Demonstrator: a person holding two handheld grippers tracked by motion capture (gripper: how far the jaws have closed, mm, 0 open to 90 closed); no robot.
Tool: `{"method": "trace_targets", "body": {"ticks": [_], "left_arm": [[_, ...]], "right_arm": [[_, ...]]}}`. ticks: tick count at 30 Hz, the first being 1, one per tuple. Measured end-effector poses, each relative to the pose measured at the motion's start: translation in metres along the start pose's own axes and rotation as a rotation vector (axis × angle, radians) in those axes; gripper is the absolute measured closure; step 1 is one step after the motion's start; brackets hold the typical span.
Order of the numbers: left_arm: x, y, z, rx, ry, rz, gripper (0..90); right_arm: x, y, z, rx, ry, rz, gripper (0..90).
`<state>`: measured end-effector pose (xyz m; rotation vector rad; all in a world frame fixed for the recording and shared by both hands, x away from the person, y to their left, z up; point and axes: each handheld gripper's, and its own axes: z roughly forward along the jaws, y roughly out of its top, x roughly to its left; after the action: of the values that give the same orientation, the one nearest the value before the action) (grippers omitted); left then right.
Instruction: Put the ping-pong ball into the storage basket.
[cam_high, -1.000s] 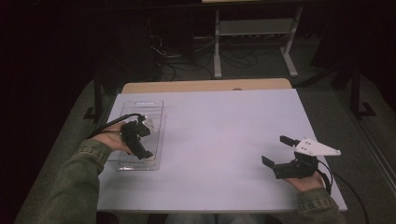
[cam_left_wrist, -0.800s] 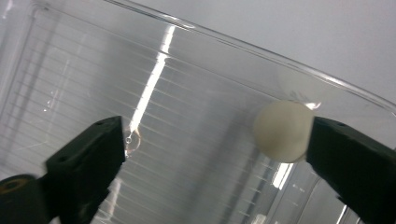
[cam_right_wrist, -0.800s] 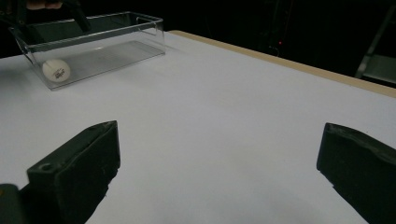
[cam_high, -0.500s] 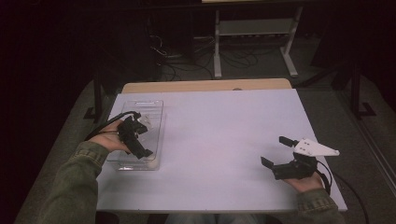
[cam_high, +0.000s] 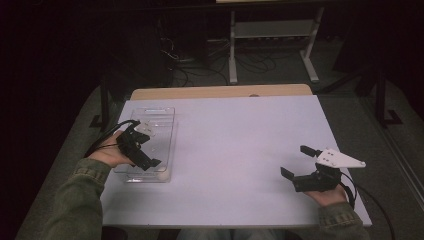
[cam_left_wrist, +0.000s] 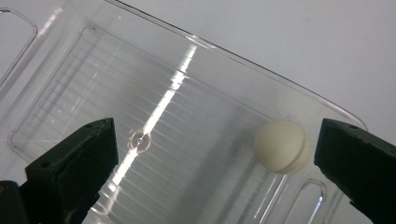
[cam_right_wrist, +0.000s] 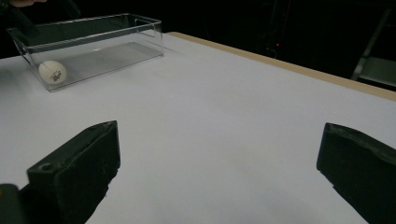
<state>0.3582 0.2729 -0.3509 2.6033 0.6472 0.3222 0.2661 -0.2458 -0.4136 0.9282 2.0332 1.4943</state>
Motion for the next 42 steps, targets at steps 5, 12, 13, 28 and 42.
{"method": "trace_targets", "body": {"ticks": [5, 12, 13, 28, 42], "left_arm": [[-0.001, -0.006, -0.003, -0.029, 0.019, -0.022, 0.0], [-0.005, -0.013, -0.008, -0.094, 0.031, -0.047, 0.0], [-0.005, -0.015, -0.009, -0.106, 0.033, -0.054, 0.0], [-0.017, -0.026, -0.014, -0.227, 0.109, -0.102, 0.0], [-0.025, -0.039, -0.027, -0.388, 0.193, -0.181, 0.0]], "right_arm": [[0.000, 0.001, -0.001, -0.004, -0.004, 0.000, 0.0], [-0.001, 0.000, -0.001, -0.006, -0.006, 0.002, 0.0], [-0.001, 0.000, -0.001, -0.006, -0.006, 0.002, 0.0], [-0.001, 0.001, -0.002, -0.012, -0.009, 0.002, 0.0], [-0.001, 0.000, -0.002, -0.012, -0.009, 0.003, 0.0]]}}
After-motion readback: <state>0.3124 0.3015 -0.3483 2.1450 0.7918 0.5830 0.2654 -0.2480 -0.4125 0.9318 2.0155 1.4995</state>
